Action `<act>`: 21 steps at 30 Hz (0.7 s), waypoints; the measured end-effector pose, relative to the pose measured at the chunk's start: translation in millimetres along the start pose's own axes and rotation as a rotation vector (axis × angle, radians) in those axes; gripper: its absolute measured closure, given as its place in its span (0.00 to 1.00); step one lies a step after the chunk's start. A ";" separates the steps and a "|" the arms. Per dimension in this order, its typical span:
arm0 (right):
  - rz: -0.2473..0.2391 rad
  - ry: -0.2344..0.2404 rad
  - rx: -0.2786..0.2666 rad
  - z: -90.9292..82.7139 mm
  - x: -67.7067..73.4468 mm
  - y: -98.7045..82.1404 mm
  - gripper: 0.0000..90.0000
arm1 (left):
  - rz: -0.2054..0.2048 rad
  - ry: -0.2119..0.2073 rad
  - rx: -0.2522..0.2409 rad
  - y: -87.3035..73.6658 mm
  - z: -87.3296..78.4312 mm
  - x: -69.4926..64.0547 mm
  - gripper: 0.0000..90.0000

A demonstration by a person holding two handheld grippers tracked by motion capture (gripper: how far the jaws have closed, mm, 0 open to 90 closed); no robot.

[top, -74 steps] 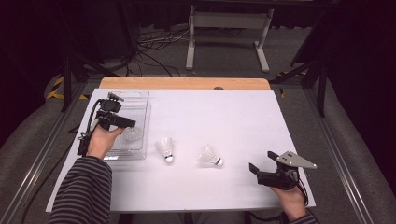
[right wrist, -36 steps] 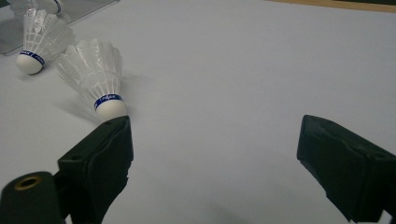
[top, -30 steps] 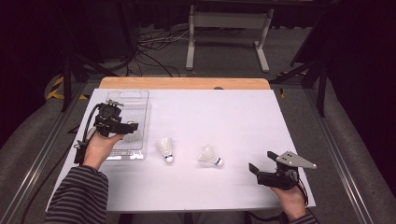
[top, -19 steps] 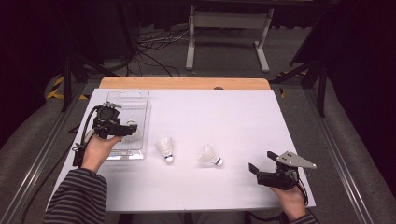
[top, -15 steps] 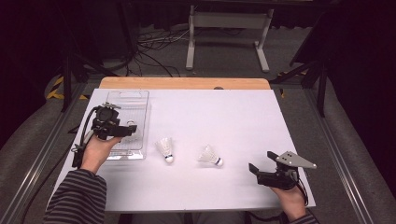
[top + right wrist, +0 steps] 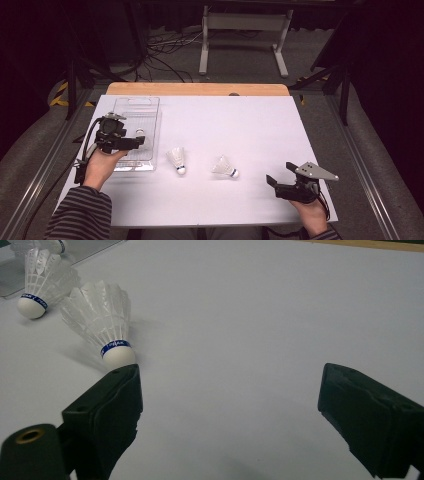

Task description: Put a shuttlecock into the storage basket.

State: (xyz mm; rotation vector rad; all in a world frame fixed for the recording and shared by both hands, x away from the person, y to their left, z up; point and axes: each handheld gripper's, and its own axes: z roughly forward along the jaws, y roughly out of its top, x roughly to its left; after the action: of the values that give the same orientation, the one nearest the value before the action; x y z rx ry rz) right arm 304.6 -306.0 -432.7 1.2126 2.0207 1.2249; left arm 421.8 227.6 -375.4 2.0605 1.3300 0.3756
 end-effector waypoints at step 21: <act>0.000 0.003 0.000 0.1 0.1 0.0 0.12 | 0.010 -0.005 -0.028 -15.1 -5.9 -1.4 0.25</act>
State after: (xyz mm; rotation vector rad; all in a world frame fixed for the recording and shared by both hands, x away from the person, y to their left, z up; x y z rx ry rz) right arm 304.6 -305.9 -432.8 1.2111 2.0223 1.2272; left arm 407.3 232.6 -380.8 2.0438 1.3047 0.3907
